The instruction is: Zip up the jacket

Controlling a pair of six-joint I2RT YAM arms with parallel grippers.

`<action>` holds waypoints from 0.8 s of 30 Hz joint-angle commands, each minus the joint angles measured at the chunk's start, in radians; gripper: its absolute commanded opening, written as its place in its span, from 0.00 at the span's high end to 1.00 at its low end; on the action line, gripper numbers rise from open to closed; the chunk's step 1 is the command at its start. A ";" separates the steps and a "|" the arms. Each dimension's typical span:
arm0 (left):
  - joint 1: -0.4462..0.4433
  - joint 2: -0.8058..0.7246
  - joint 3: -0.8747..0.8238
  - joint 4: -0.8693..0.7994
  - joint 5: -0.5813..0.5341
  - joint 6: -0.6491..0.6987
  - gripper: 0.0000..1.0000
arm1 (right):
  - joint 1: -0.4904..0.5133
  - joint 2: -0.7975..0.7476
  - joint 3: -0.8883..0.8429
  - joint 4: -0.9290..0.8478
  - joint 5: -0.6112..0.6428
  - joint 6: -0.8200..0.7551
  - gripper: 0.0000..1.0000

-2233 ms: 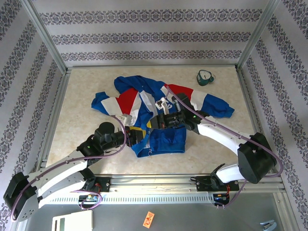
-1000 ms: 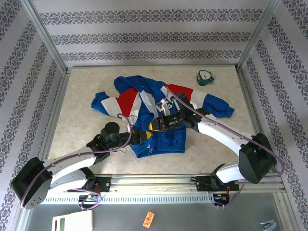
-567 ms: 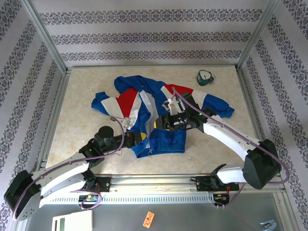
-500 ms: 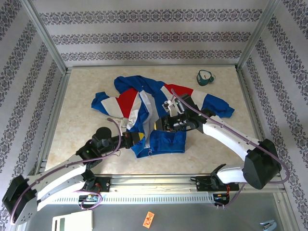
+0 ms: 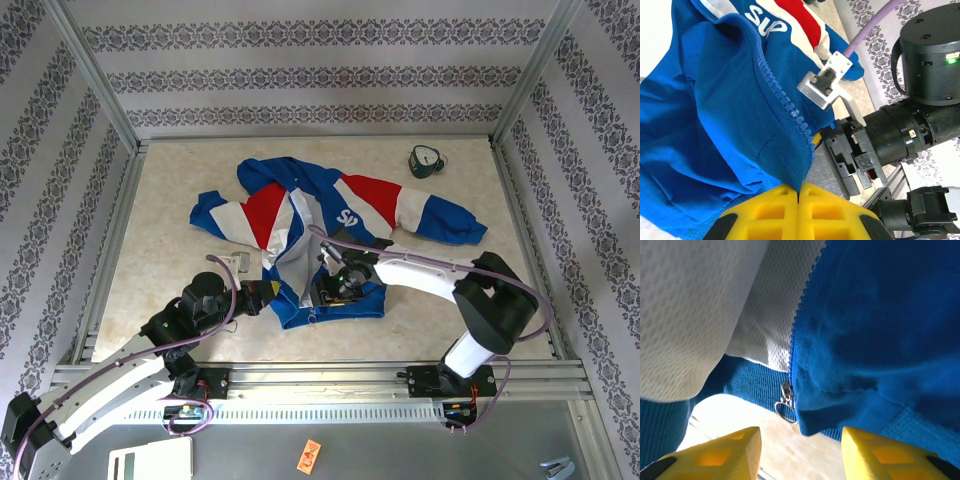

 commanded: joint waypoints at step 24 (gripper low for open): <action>-0.006 -0.103 -0.063 -0.017 0.004 0.053 1.00 | 0.053 0.022 0.018 0.086 0.143 -0.032 0.99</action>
